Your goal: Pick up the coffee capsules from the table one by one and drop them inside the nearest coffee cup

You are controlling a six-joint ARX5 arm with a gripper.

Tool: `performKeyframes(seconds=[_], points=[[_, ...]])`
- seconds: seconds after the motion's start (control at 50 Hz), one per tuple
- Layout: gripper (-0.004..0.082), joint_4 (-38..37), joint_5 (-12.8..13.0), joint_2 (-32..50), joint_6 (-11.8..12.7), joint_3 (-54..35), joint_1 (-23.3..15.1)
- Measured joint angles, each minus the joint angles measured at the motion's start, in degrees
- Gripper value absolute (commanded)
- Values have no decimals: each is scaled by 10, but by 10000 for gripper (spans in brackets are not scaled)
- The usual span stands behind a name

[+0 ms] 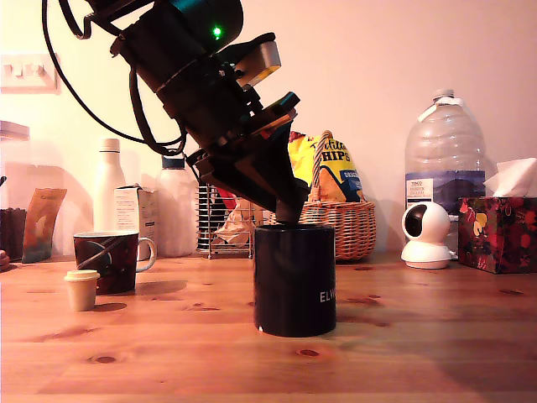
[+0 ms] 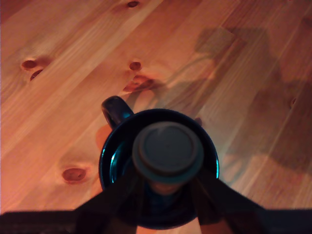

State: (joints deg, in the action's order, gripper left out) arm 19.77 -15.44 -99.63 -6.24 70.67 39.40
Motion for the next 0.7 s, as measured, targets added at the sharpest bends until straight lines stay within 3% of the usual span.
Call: performKeyframes(seconds=[0.06,0.14,0.2,0.6,0.7], points=[[359,0,1,0,0,0,0],[657,0,4,0,1,0,0],[780,1,12,0,8,0,0],[776,5,25,0,12,0,0],[724,5,25,1,12,0,0]])
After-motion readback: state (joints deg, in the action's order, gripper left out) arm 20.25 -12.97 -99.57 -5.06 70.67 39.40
